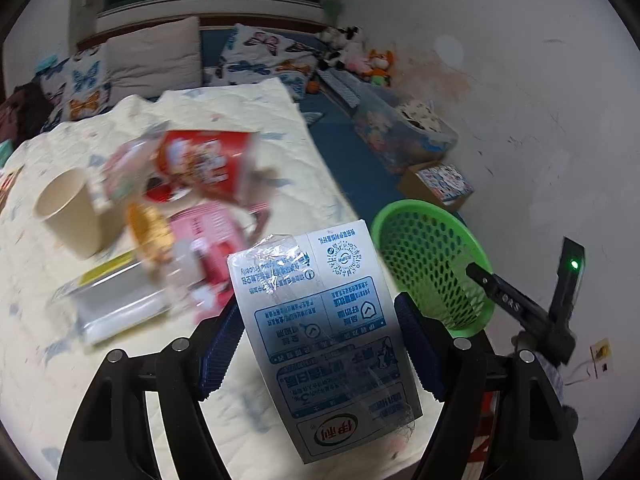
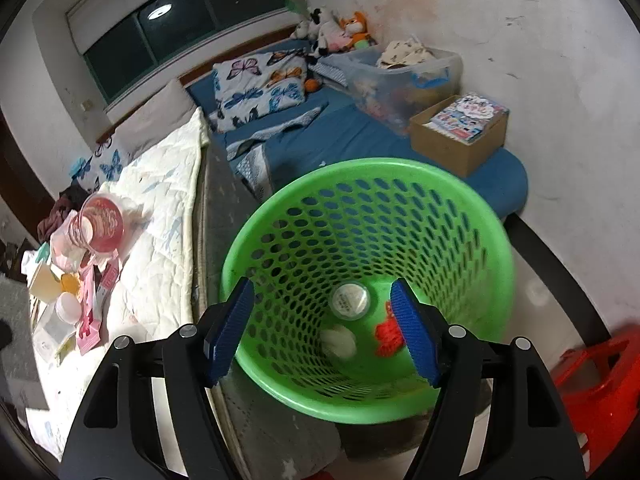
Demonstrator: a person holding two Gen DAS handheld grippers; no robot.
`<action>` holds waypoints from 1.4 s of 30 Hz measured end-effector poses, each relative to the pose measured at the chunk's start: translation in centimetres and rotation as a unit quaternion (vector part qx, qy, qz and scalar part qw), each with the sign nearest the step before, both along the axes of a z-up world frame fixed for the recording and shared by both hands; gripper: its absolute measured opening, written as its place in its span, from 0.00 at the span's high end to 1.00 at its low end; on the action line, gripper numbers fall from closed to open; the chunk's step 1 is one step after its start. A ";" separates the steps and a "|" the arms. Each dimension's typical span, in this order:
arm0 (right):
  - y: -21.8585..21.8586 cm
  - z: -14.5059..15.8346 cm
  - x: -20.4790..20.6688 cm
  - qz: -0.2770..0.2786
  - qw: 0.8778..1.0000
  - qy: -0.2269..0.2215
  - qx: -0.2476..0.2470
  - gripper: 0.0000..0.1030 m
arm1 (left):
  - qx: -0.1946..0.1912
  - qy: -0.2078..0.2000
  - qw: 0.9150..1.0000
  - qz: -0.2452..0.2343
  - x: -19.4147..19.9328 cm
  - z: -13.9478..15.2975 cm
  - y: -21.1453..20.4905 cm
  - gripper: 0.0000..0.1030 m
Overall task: Collect trash
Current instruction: 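Lower the milk carton into the green basket and open the left tool, then move both tools back over the mattress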
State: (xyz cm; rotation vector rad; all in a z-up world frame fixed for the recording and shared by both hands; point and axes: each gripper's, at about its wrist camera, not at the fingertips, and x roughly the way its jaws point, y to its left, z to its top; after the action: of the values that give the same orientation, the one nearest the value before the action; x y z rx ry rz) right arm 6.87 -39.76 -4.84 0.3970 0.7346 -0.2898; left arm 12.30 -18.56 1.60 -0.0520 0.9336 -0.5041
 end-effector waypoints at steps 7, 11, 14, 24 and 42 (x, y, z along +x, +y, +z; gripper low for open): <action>-1.7 0.9 -4.0 -0.031 0.999 -0.022 -0.004 0.30 | 0.004 -0.005 0.998 -0.068 1.6 0.3 -7.7 0.30; -2.6 1.1 -5.8 -0.047 0.999 -0.027 -0.008 0.30 | 0.010 -0.007 0.994 -0.104 2.5 -0.1 -12.4 0.30; -3.1 1.1 -7.1 -0.058 0.998 -0.029 -0.014 0.30 | 0.026 -0.005 0.991 -0.131 3.0 -1.0 -15.9 0.30; -3.8 0.4 -9.1 -0.078 0.997 -0.029 -0.006 0.30 | 0.084 0.045 0.980 -0.172 5.0 -6.1 -23.7 0.29; -1.4 1.7 -9.4 -0.053 0.997 -0.045 -0.014 0.30 | 0.056 0.034 0.985 -0.162 3.7 -4.6 -18.3 0.26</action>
State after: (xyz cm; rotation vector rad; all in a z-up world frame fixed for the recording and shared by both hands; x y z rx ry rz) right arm -2.55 -41.17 -3.09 0.4206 0.6210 -0.3799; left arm 15.95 -36.83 -3.00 0.1897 1.0424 -0.7533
